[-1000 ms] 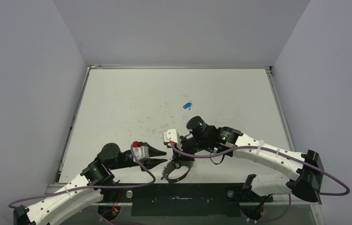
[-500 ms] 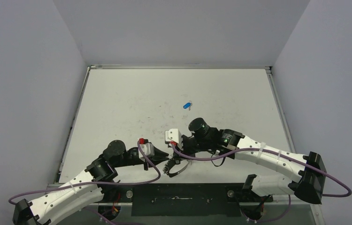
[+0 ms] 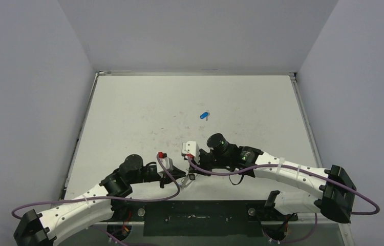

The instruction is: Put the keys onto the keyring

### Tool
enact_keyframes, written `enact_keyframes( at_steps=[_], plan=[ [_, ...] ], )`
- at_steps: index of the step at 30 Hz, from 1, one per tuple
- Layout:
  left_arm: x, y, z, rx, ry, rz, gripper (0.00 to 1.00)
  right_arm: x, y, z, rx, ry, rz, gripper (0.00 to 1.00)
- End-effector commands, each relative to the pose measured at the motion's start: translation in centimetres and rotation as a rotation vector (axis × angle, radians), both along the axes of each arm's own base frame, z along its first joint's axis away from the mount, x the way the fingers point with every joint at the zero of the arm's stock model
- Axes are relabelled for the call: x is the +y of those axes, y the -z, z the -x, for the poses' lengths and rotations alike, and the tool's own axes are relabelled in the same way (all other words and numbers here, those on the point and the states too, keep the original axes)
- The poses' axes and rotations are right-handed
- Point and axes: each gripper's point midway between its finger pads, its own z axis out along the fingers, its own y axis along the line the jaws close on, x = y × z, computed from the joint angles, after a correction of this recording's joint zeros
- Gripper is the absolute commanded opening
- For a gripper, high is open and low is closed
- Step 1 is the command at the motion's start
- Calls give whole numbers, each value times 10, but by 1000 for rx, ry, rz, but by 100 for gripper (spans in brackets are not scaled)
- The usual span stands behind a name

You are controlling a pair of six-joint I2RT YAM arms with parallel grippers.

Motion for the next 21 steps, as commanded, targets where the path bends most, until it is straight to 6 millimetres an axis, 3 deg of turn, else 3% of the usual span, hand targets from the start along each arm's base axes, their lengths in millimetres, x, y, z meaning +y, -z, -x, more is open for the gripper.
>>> enact_keyframes(
  at_steps=[1,13,21],
  plan=[
    [-3,-16,8,-22,36,45,4,17,-50,-14,-131,-17,-196,0],
    [12,-37,-7,-153,-61,31,23,7,-25,24,-58,-281,-87,0],
    [-2,-32,0,-142,35,10,34,11,-27,19,-37,-239,-87,0]
  ],
)
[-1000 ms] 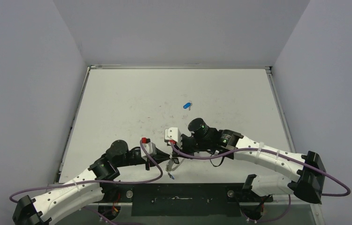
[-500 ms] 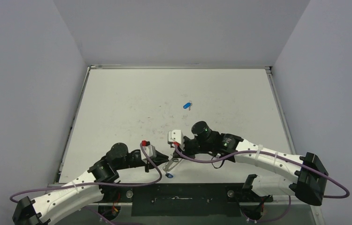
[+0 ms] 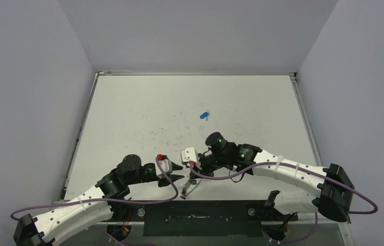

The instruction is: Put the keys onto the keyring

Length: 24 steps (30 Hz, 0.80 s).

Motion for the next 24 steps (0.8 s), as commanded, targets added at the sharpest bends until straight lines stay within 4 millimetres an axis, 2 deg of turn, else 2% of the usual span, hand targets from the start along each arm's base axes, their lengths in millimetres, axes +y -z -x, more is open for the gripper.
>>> enact_keyframes(
  at_steps=[1,7,12,17,23,24],
  plan=[
    [-14,-24,7,-41,87,46,35,17,-32,-7,-29,-6,-102,0],
    [-23,-22,9,-36,120,51,36,16,-35,-9,-43,9,-109,0],
    [-29,-21,6,-32,117,61,31,15,-33,-10,-46,15,-106,0],
    [-32,-20,5,-26,120,59,21,16,-33,-11,-44,22,-108,0],
    [-34,-19,5,-15,122,56,0,16,-32,-13,-44,37,-104,0],
    [-34,-20,5,-15,122,59,0,16,-32,-14,-47,41,-101,0]
  ],
)
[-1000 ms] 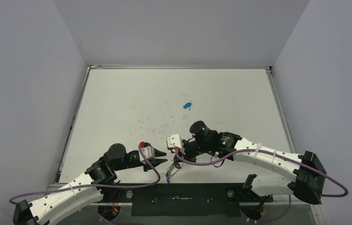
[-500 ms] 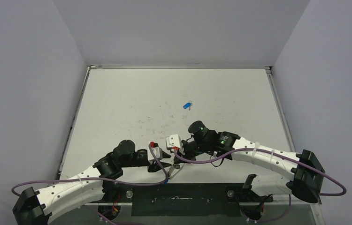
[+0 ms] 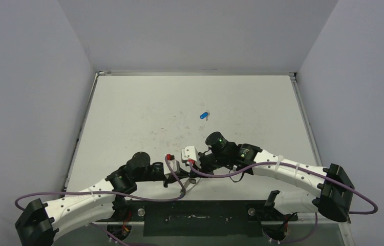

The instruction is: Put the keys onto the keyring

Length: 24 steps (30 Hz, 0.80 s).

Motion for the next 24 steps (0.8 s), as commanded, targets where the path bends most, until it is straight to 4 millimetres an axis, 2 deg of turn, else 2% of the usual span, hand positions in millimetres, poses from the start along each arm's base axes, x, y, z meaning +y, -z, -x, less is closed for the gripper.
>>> enact_keyframes(
  at_steps=[1,5,8,11,15,18,21,24],
  plan=[
    [-10,-37,-2,-50,21,97,0,14,-31,-13,-63,24,-100,1],
    [-8,-37,0,-48,15,110,0,13,-35,-20,-85,78,-126,27],
    [-5,-38,-1,-49,-6,144,0,9,-49,-26,-126,135,-195,51],
    [-3,-40,-2,-56,-34,196,0,2,-64,-33,-164,192,-280,63],
    [0,-48,-3,-88,-54,284,0,-5,-81,-38,-193,219,-377,64],
    [2,-56,-1,-127,-54,345,0,-6,-83,-35,-186,200,-396,62],
    [5,-61,0,-158,-54,392,0,-1,-82,-28,-156,153,-405,58],
    [6,-63,2,-170,-53,410,0,5,-81,-23,-119,116,-407,47]
  ],
)
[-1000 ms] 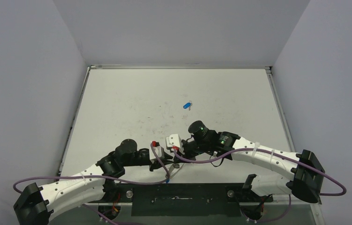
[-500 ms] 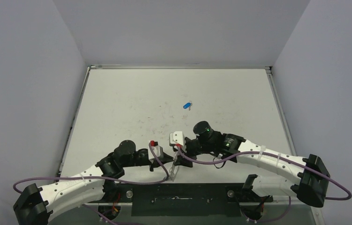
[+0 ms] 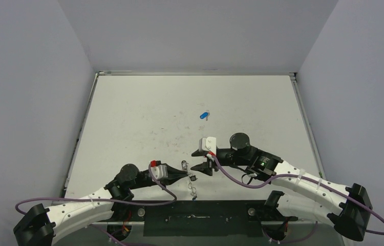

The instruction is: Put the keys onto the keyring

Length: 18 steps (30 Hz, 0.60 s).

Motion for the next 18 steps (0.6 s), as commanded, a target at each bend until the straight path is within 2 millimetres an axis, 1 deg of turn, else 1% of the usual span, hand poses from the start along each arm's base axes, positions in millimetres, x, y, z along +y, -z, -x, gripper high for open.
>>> enact_keyframes(
  at_steps=[1,2,3,4,6,9,12,16,18],
  plan=[
    [0,-50,0,-105,-3,177,0,16,-15,7,14,-84,-74,42],
    [0,-51,1,-106,-2,180,0,17,-12,7,22,-88,-64,37],
    [0,-52,1,-108,-1,183,0,18,-11,8,27,-96,-61,35],
    [0,-51,2,-106,-1,183,0,19,-9,9,30,-104,-57,34],
    [1,-52,2,-107,-1,183,0,19,-8,12,32,-124,-53,37],
    [2,-52,2,-105,-4,181,0,17,-7,16,28,-141,-49,47],
    [2,-51,2,-105,-6,178,0,13,-7,17,12,-139,-51,52],
    [2,-53,2,-107,-5,180,0,10,-8,20,0,-149,-60,52],
    [2,-53,2,-108,-6,180,0,11,-7,20,7,-152,-59,47]
  ],
)
